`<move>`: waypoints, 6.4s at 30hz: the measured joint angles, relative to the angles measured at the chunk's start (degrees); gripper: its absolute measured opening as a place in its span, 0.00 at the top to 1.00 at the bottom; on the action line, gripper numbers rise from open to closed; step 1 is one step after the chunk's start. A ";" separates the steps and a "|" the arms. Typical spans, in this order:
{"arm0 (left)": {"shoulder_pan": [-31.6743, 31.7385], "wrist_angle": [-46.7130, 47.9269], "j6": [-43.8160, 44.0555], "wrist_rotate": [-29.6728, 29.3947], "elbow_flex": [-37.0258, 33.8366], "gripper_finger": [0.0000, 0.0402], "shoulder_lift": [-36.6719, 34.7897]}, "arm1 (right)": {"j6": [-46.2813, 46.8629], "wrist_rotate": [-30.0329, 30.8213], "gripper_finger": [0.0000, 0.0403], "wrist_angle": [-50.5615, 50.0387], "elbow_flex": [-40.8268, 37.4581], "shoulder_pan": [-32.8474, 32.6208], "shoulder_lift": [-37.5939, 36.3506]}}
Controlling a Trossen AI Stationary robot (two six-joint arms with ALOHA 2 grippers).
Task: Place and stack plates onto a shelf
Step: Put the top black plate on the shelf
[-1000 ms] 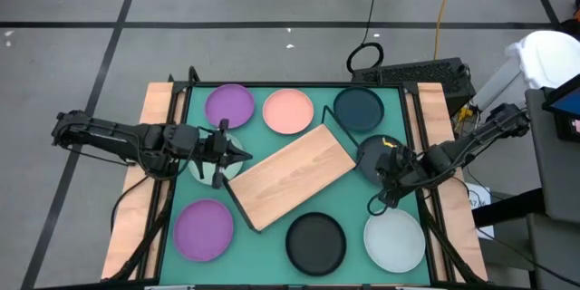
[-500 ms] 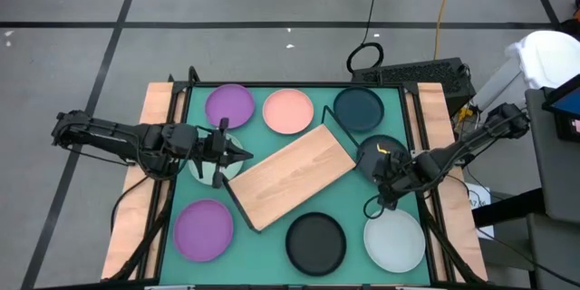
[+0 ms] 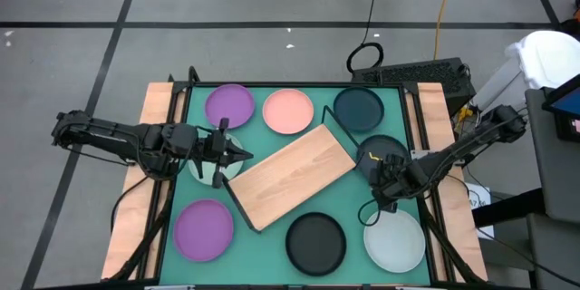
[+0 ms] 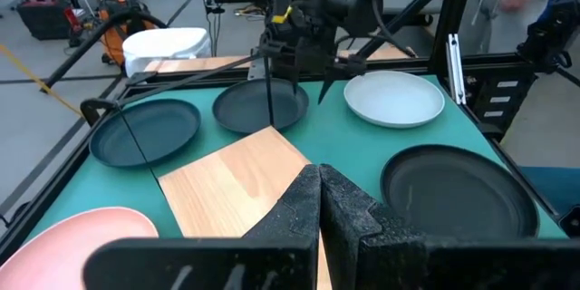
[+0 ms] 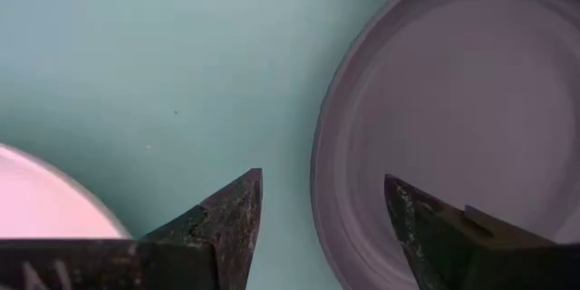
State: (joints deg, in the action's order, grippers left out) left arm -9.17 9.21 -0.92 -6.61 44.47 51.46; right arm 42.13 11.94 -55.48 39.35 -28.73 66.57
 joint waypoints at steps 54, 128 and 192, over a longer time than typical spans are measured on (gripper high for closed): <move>0.00 0.02 -0.33 0.02 0.00 0.99 0.02 | 10.53 7.21 1.00 -23.03 13.40 0.01 2.38; 0.02 1.64 3.39 0.00 -0.02 0.99 0.02 | -48.94 18.92 1.00 -2.21 53.01 7.65 21.57; 0.00 1.20 3.82 -1.53 -0.02 0.99 0.02 | -43.04 8.68 1.00 9.38 27.44 8.00 21.57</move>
State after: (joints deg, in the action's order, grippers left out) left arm -9.17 10.41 2.90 -8.14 44.45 51.48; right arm -0.91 20.62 -46.10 66.79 -20.73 88.14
